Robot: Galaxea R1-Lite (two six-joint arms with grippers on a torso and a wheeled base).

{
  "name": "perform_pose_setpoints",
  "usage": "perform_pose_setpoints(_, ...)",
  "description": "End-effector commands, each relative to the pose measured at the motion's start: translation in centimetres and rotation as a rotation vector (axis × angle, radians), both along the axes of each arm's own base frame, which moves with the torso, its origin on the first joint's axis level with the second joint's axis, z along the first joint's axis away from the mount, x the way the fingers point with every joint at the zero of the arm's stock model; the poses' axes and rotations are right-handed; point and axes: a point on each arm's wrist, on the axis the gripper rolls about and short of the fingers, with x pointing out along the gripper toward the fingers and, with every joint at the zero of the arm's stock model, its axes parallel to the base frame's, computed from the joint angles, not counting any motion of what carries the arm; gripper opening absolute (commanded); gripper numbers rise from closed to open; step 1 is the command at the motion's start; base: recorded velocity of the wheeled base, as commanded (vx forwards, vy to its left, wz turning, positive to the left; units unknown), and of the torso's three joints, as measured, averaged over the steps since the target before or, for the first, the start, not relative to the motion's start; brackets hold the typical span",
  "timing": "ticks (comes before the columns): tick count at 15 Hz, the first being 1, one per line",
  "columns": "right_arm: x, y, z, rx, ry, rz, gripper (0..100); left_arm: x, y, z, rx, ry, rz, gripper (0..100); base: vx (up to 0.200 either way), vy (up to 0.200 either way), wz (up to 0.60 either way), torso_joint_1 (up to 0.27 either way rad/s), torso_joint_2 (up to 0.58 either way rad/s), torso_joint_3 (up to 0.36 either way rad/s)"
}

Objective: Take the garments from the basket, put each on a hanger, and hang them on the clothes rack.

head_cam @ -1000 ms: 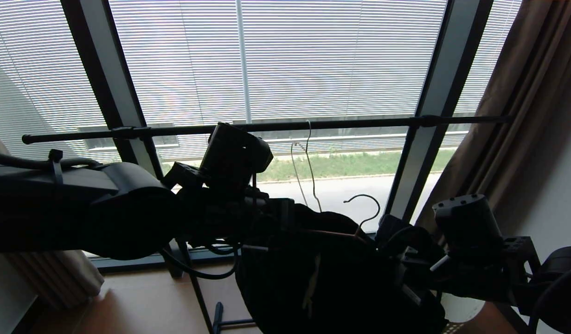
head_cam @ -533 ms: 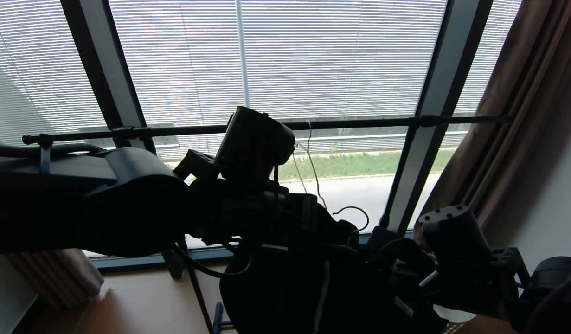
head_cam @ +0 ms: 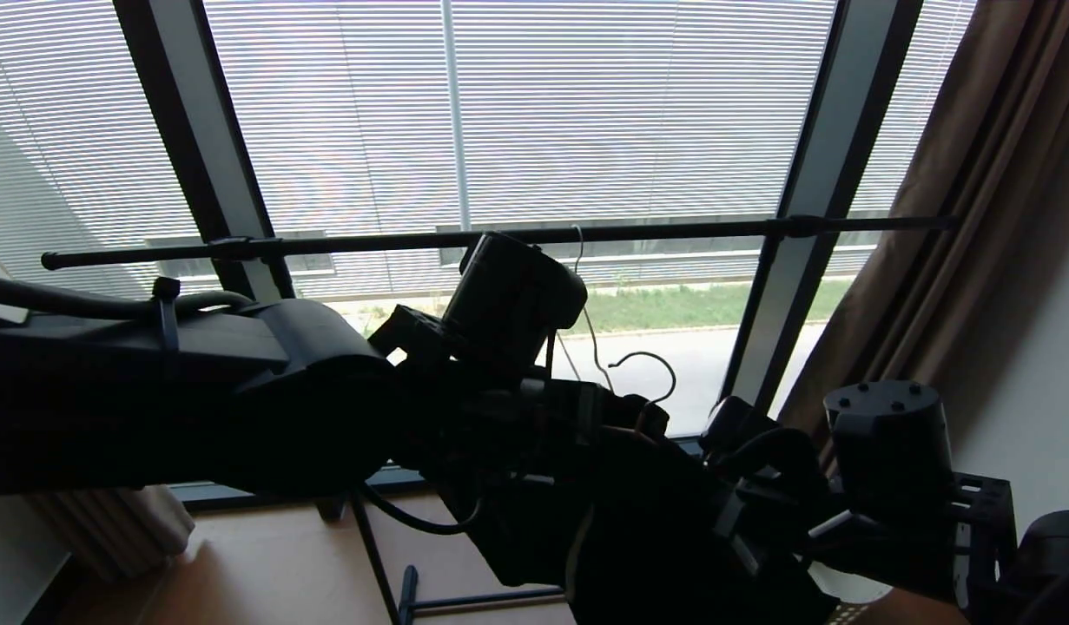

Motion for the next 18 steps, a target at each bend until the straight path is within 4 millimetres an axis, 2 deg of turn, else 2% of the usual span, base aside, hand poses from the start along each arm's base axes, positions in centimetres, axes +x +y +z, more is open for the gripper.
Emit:
perform_pose_setpoints(1,0.0,0.1,0.3,0.051,0.003,0.015,0,-0.5,0.2,-0.1,0.005,0.004,-0.007,0,0.000,0.000,0.00,0.000,0.00,0.000)
perform_pose_setpoints(10,0.8,0.4,0.9,0.275,0.040,0.047,0,-3.0,1.2,-0.2,0.036,0.012,-0.058,0,0.000,0.000,0.00,0.000,0.00,0.000)
perform_pose_setpoints(18,0.7,0.0,0.7,0.369,-0.001,0.104,0,-2.9,0.8,-1.4,0.045,-0.066,-0.121,0,0.000,0.000,0.00,0.000,0.00,0.000)
